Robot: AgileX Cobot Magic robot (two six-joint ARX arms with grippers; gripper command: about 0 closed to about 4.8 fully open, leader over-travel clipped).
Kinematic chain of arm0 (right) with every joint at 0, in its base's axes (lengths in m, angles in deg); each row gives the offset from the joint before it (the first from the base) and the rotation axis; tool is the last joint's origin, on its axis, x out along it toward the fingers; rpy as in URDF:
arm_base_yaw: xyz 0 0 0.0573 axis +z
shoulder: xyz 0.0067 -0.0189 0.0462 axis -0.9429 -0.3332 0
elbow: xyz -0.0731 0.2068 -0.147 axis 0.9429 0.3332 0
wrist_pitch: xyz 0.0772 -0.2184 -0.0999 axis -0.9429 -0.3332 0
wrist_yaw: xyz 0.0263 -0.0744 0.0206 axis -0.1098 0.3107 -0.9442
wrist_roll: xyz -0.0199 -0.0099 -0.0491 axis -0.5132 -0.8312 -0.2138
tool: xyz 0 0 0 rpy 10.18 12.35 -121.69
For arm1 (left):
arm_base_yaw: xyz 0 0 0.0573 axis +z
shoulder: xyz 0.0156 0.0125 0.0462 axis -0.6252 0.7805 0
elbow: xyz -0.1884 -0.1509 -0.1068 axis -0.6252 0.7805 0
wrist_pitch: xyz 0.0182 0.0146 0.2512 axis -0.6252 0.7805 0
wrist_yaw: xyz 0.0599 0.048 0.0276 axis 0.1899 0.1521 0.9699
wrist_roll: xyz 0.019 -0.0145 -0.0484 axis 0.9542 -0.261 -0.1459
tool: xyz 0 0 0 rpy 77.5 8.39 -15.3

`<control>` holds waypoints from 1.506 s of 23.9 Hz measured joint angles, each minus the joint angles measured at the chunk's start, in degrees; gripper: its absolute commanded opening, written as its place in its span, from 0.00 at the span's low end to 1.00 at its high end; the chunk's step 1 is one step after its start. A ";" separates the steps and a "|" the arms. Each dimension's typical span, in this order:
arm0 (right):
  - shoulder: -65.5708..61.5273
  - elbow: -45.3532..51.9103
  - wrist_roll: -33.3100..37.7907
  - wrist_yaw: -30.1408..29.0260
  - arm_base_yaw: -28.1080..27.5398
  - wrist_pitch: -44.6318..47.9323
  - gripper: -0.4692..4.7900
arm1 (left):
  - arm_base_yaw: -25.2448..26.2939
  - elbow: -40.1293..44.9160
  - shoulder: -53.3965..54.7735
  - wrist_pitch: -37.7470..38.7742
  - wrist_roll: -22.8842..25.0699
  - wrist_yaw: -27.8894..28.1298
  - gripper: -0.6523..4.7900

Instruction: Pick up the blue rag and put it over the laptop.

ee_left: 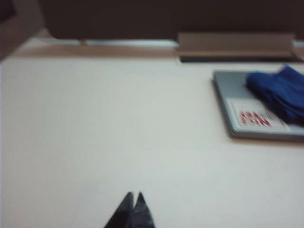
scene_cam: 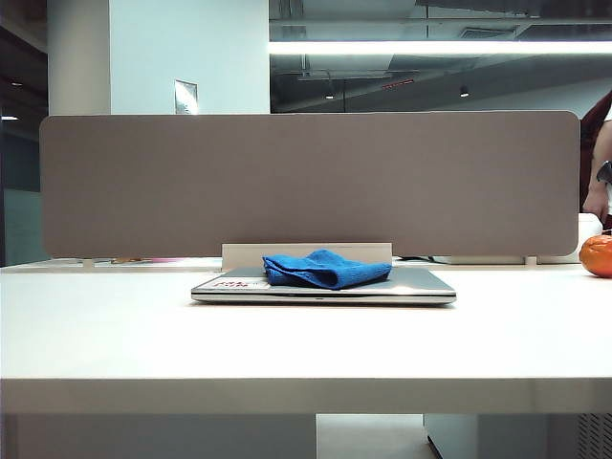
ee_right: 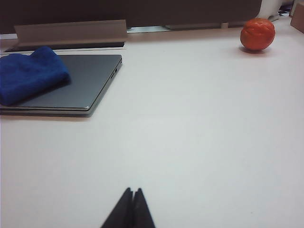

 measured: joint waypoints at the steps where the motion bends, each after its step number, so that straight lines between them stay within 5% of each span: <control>1: 0.00 0.00 0.00 0.00 0.00 0.02 0.09 | 0.96 1.18 -1.07 -1.03 -0.42 0.00 0.11; 15: 0.00 0.00 0.00 -0.02 0.02 0.00 0.09 | 6.47 9.46 -17.16 -5.44 -1.60 -4.96 0.11; 36: 0.00 0.00 0.00 -0.02 0.00 0.00 0.09 | 6.43 10.49 -19.39 -2.38 -2.91 -8.87 0.11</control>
